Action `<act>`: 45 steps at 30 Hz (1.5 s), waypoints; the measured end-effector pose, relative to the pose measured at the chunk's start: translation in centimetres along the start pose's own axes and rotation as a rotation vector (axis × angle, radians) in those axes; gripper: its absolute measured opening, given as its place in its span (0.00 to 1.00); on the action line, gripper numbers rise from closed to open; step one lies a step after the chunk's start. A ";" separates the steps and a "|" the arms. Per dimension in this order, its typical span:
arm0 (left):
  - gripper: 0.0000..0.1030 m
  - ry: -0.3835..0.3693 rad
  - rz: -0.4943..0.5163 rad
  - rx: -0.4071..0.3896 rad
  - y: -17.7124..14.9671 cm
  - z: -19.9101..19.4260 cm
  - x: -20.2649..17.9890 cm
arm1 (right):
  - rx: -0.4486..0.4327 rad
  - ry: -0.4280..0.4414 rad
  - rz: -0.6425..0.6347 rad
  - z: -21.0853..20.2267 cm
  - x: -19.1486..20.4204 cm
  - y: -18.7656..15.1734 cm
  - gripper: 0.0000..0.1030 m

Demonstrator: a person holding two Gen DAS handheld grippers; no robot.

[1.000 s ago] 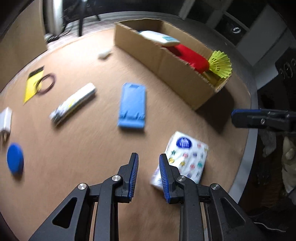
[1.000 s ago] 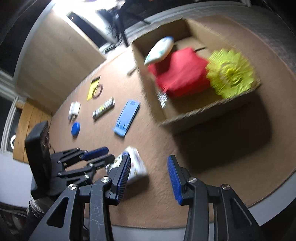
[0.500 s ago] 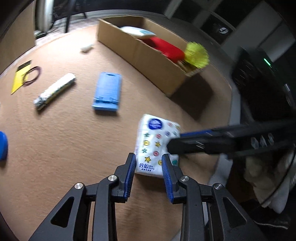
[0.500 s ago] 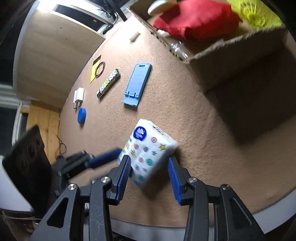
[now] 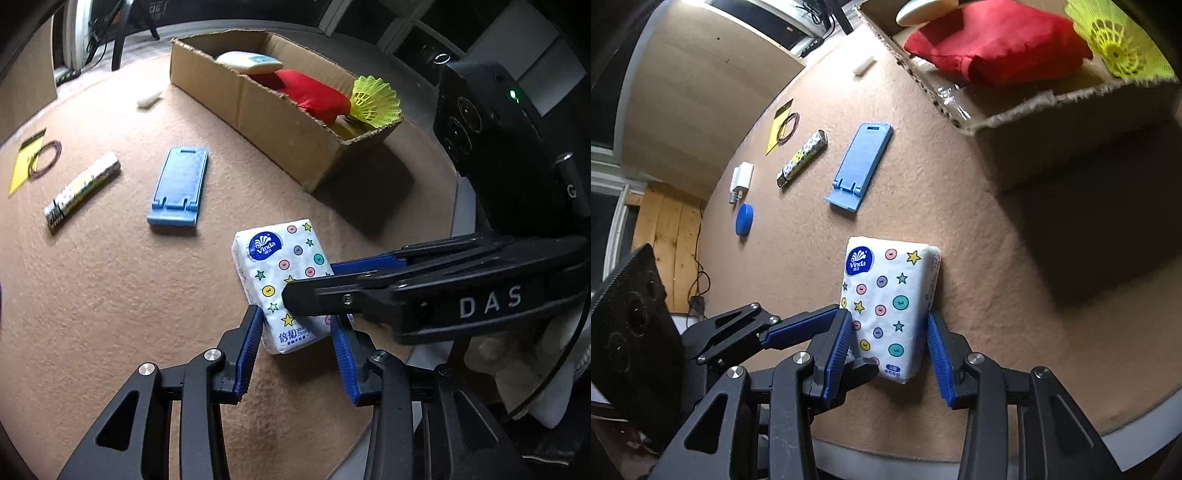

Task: Organize objects
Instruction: 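Lift the tissue pack with the right tool and release it into the box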

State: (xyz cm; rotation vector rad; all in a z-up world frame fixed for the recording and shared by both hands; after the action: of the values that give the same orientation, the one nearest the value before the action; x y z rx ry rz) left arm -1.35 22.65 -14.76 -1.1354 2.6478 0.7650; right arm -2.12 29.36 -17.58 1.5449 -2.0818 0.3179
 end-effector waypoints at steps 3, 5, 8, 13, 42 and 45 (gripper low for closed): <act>0.36 0.003 -0.011 -0.018 0.6 -0.8 -0.2 | -0.012 0.003 -0.015 -0.6 0.1 0.4 0.36; 0.36 0.007 -0.010 -0.039 1.3 -1.5 -0.5 | -0.024 0.011 -0.030 -1.4 0.3 1.0 0.36; 0.36 0.020 -0.005 -0.075 2.8 -3.0 -1.0 | -0.050 0.014 -0.065 -3.0 0.9 2.3 0.36; 0.36 0.040 0.014 -0.150 6.7 -4.9 -2.2 | -0.116 0.011 -0.120 -6.6 1.5 5.5 0.36; 0.36 0.052 0.011 -0.146 25.9 7.4 -4.0 | -0.205 -0.166 -0.204 -11.4 -6.8 22.1 0.36; 0.37 0.046 0.012 -0.149 25.5 7.0 -4.2 | -0.221 -0.176 -0.225 -11.8 -6.3 22.0 0.37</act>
State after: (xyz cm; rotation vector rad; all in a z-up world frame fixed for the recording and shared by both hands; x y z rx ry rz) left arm -16.94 43.71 -9.35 -1.1864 2.6753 0.9648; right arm -18.28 47.24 -8.50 1.6993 -1.9676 -0.1309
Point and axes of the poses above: each gripper's, at about its wrist camera, not at the fingertips, and z roughly the way its jaws point, x to its left, y to its top, the point moved 6 cm from there along z, roughly the way its jaws point, and after that the axes turned 1 degree about -x, right-handed, at the moved point
